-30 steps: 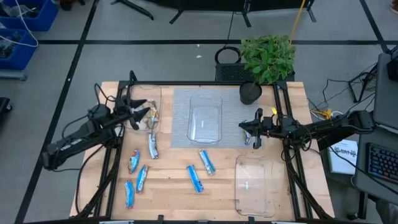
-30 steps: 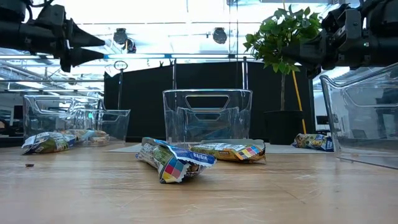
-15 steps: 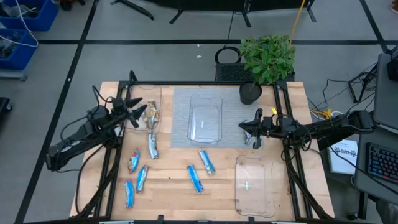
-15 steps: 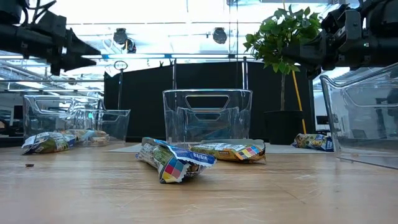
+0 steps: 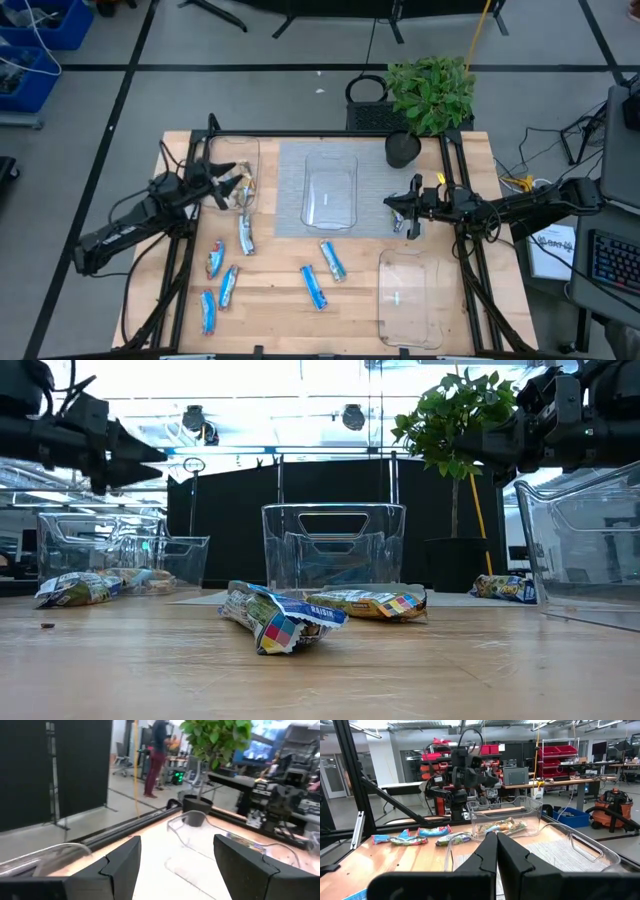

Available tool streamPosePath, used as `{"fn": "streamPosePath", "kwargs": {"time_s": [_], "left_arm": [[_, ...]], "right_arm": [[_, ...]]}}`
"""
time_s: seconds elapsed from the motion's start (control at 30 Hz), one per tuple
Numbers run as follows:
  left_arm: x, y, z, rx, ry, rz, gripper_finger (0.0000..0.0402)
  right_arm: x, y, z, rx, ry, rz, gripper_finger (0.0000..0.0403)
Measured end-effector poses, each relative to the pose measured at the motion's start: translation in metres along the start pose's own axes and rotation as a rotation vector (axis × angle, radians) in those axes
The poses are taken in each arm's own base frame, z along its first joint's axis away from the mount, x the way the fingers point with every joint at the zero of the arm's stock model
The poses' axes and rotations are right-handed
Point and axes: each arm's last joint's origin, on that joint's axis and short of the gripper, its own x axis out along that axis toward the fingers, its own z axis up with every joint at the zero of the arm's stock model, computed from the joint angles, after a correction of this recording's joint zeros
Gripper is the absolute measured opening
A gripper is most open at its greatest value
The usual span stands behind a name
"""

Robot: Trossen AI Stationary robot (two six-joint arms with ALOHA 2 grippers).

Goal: Pick and place Granola Bars by type
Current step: Put the yellow granola bar into the top left transparent bin

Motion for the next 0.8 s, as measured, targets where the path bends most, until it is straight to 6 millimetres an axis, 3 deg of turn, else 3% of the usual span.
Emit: {"fn": "streamPosePath", "kwargs": {"time_s": [0.13, 0.4, 0.8], "left_arm": [[0.006, 0.003, -0.016, -0.021, -0.029, -0.01, 0.0253], [0.006, 0.002, -0.018, -0.02, -0.011, -0.037, 0.0253], [0.008, -0.012, -0.025, 0.0, 0.075, -0.209, 0.0253]], "right_arm": [[0.0, 0.0, 0.001, 0.004, -0.005, 0.001, 0.0004], [0.0, 0.0, 0.0, 0.001, 0.003, 0.001, 0.0004], [0.0, 0.001, 0.0, 0.0, 0.005, 0.035, 0.0004]]}}
